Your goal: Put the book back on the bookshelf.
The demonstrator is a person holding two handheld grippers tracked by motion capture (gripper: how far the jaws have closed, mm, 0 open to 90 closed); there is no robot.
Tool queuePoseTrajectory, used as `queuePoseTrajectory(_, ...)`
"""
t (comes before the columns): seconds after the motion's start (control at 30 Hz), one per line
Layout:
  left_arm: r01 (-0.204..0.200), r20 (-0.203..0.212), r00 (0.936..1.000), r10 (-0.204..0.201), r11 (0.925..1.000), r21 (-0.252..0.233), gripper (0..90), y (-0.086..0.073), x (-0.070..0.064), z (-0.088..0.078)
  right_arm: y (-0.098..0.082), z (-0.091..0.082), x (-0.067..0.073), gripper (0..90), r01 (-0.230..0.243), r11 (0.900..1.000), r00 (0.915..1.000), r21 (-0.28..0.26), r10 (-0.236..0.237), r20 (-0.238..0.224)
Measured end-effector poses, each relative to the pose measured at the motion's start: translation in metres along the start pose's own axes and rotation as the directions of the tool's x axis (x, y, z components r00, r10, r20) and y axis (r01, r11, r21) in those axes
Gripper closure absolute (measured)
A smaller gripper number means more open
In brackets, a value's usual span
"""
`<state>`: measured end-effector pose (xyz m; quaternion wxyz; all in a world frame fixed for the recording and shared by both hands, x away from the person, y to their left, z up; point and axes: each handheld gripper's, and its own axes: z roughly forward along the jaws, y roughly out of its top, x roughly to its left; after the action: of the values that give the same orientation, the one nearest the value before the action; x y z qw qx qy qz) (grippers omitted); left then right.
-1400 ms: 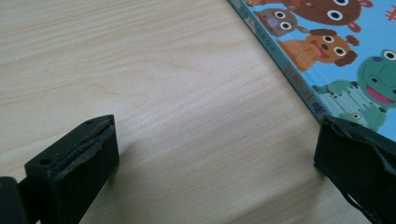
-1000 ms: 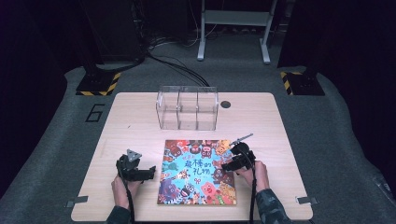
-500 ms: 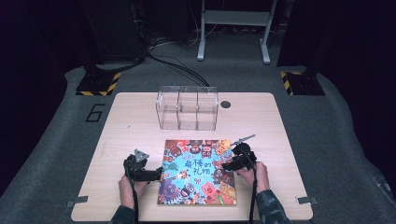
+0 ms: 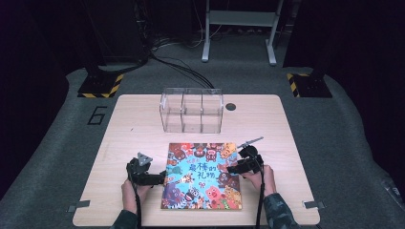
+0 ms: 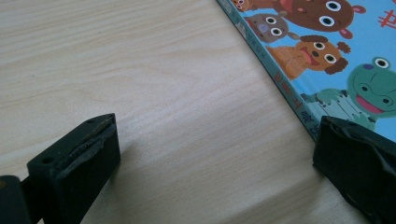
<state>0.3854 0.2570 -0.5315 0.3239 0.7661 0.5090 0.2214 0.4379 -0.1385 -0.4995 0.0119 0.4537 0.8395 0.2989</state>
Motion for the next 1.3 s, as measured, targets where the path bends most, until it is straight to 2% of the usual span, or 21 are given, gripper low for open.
queuePoseTrajectory(0.1,-0.001,0.0,1.0,0.001,1.0,0.0,0.3,0.0,0.0,0.0,-0.002,-0.001,-0.003,35.9,-0.036,0.999,0.9988,-0.012,0.036,-0.033)
queuePoseTrajectory(0.2,-0.001,0.0,1.0,0.001,1.0,0.0,0.3,0.0,0.0,0.0,-0.002,-0.001,-0.004,35.9,-0.042,0.999,0.9983,-0.016,0.041,-0.041)
queuePoseTrajectory(0.23,-0.002,0.001,1.0,0.002,1.0,0.0,0.3,0.0,0.0,0.0,-0.002,-0.001,-0.004,36.5,-0.039,0.999,0.9977,-0.017,0.038,-0.056)
queuePoseTrajectory(0.4,-0.001,0.001,1.0,0.001,1.0,0.0,0.4,0.0,0.0,0.0,0.0,0.001,0.0,36.5,-0.031,0.999,0.9989,-0.013,0.03,-0.035)
queuePoseTrajectory(0.63,-0.002,0.002,1.0,0.002,1.0,0.0,0.4,0.0,0.0,0.0,0.001,-0.006,0.001,37.3,-0.023,0.999,0.9988,-0.035,0.022,-0.043)
queuePoseTrajectory(0.83,-0.002,0.004,1.0,0.002,1.0,-0.001,0.5,0.0,0.0,0.0,0.002,-0.015,0.002,37.7,-0.023,0.996,0.9981,-0.085,0.018,-0.059)
queuePoseTrajectory(0.97,-0.003,0.006,1.0,0.003,1.0,-0.002,0.6,0.0,0.001,0.0,0.005,-0.02,0.005,37.9,-0.011,0.992,0.9987,-0.123,0.005,-0.05)
queuePoseTrajectory(1.3,-0.007,0.012,0.9999,0.007,1.0,-0.002,1.0,0.0,0.001,0.0,0.013,-0.024,0.007,39.3,-0.004,0.984,0.9981,-0.177,-0.007,-0.061)
